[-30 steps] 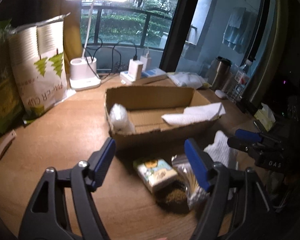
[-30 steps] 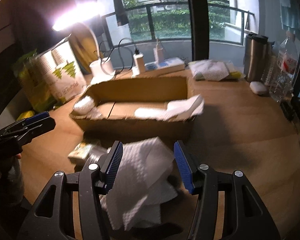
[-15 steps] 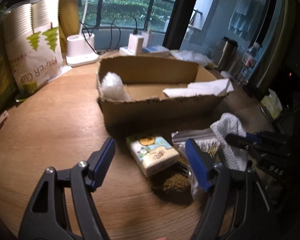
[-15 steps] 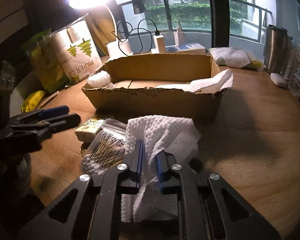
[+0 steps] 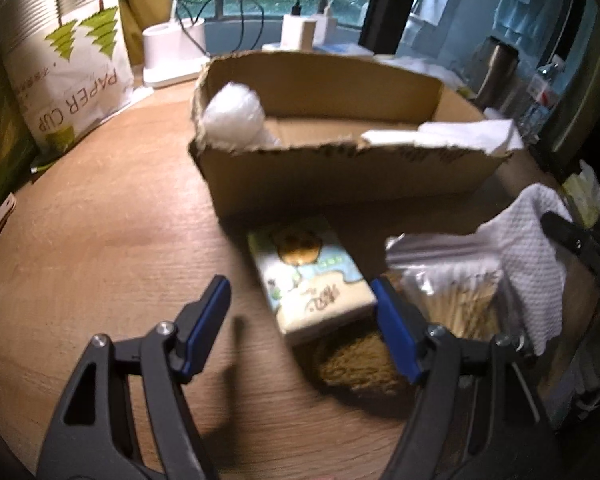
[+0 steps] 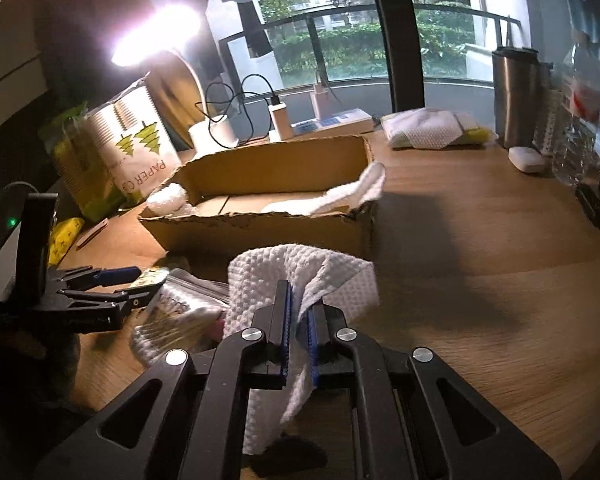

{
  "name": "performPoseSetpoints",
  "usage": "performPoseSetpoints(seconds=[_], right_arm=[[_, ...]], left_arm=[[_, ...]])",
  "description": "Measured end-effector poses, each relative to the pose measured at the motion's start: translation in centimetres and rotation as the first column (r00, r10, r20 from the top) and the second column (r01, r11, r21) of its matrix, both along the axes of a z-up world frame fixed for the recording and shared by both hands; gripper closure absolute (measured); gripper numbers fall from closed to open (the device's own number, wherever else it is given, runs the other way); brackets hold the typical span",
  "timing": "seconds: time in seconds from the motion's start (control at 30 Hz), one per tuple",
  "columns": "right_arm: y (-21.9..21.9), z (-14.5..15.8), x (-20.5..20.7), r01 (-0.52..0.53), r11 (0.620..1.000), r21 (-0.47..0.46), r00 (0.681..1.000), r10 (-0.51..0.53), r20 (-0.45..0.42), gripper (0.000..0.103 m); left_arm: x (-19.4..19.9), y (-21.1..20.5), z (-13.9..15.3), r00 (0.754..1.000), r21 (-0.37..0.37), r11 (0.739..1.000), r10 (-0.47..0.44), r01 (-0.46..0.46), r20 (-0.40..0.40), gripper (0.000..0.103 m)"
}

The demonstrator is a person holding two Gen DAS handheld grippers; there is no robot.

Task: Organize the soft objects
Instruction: 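Grasp a second white towel from the pile with the right gripper, then grasp the capybara-print tissue pack with the left gripper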

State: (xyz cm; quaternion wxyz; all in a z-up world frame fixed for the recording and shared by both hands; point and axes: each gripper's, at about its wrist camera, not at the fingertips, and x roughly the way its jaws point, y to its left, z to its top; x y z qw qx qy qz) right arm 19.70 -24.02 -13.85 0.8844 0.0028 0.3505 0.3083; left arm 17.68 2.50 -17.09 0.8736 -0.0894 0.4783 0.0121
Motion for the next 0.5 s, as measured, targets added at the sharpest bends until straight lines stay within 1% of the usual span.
performPoseSetpoints(seconds=[0.07, 0.23, 0.27, 0.33, 0.4, 0.43, 0.47, 0.5], right_arm=[[-0.04, -0.29, 0.19, -0.002, 1.000, 0.007, 1.000, 0.002, -0.007, 0.095], [0.39, -0.52, 0.17, -0.023, 1.000, 0.007, 1.000, 0.024, -0.013, 0.095], [0.48, -0.58, 0.17, -0.030, 1.000, 0.004, 0.999, 0.030, -0.017, 0.095], [0.60, -0.66, 0.14, -0.037, 0.999, -0.004, 0.999, 0.037, -0.024, 0.093], [0.50, -0.73, 0.21, -0.035, 0.999, 0.011, 0.999, 0.035, -0.041, 0.071], [0.41, -0.79, 0.26, -0.033, 0.999, 0.027, 0.998, 0.035, -0.054, 0.050], [0.37, -0.84, 0.31, -0.032, 0.999, 0.040, 0.997, 0.035, -0.063, 0.042], [0.41, -0.88, 0.28, -0.036, 0.998, 0.046, 0.997, 0.039, -0.069, 0.042]], left_arm=[[0.06, -0.04, -0.22, 1.000, 0.001, 1.000, 0.001, -0.001, -0.005, 0.029], [0.31, -0.37, -0.10, 1.000, 0.002, 1.000, -0.014, 0.014, 0.013, 0.029], [0.38, -0.38, -0.26, 1.000, 0.017, 1.000, -0.008, 0.008, 0.009, 0.029], [0.68, -0.20, -0.57, 1.000, 0.015, 1.000, 0.002, -0.002, 0.000, 0.029], [0.84, 0.03, -0.84, 1.000, 0.011, 1.000, 0.010, -0.010, -0.003, 0.029], [0.89, 0.10, -0.90, 1.000, 0.011, 1.000, 0.012, -0.012, -0.003, 0.030], [0.95, 0.21, -0.94, 1.000, 0.006, 1.000, 0.013, -0.013, 0.002, 0.030], [0.95, 0.27, -0.95, 1.000, 0.003, 1.000, 0.014, -0.014, 0.008, 0.030]])
